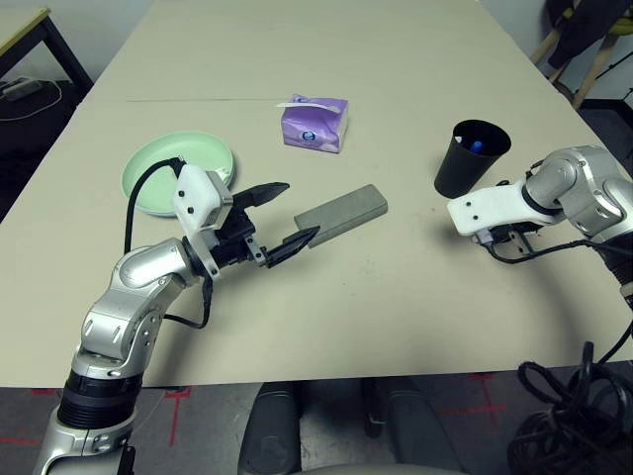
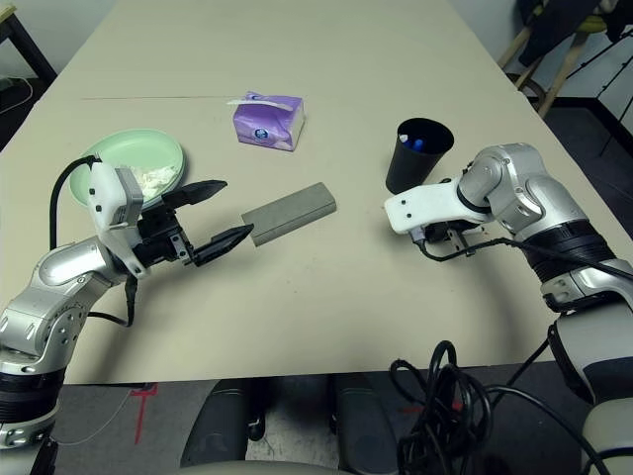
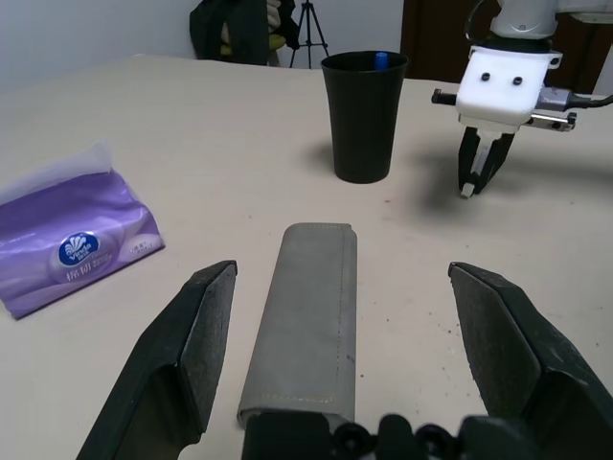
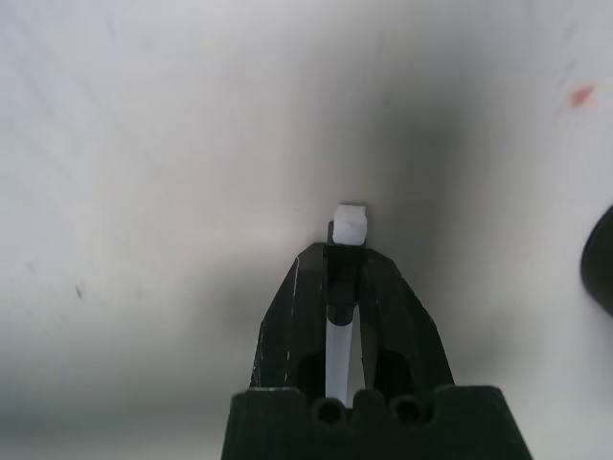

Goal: Organize and tidy the items on the table.

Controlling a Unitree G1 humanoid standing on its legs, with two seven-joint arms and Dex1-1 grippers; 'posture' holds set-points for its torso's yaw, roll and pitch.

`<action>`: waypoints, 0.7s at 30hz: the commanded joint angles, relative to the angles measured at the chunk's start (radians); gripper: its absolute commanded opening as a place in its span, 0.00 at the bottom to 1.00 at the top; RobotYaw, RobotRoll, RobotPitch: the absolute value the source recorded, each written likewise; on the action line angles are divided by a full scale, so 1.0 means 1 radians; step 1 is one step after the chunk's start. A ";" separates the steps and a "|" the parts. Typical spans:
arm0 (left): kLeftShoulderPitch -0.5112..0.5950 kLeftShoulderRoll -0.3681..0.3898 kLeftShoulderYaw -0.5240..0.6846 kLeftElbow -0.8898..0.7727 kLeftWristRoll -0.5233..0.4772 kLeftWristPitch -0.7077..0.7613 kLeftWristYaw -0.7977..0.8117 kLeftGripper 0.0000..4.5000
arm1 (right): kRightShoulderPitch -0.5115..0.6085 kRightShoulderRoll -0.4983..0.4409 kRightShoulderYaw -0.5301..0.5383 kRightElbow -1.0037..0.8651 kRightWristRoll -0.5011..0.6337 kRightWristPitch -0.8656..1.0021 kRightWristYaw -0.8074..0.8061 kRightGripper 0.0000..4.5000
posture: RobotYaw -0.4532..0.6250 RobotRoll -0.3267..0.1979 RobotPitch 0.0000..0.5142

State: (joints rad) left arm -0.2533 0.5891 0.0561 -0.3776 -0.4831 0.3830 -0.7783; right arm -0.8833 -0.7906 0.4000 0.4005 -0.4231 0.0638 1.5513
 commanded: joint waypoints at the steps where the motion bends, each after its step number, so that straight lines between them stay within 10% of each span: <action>1: -0.002 -0.005 -0.016 0.004 0.008 -0.011 -0.008 1.00 | 0.015 0.024 -0.042 -0.094 0.101 0.118 0.045 0.07 | 0.46 0.62 0.35; 10: -0.005 -0.005 -0.019 0.018 0.013 -0.023 -0.019 1.00 | -0.024 0.119 -0.174 -0.268 0.365 0.474 0.014 0.07 | 0.46 0.62 0.34; 21: -0.010 -0.007 -0.023 0.032 0.021 -0.037 -0.030 1.00 | -0.052 0.331 -0.471 -0.266 0.595 0.357 -0.448 0.07 | 0.45 0.62 0.31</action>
State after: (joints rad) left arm -0.2628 0.5857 0.0482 -0.3441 -0.4691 0.3554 -0.7990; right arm -0.9341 -0.4671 -0.0373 0.1543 0.1429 0.4446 1.1478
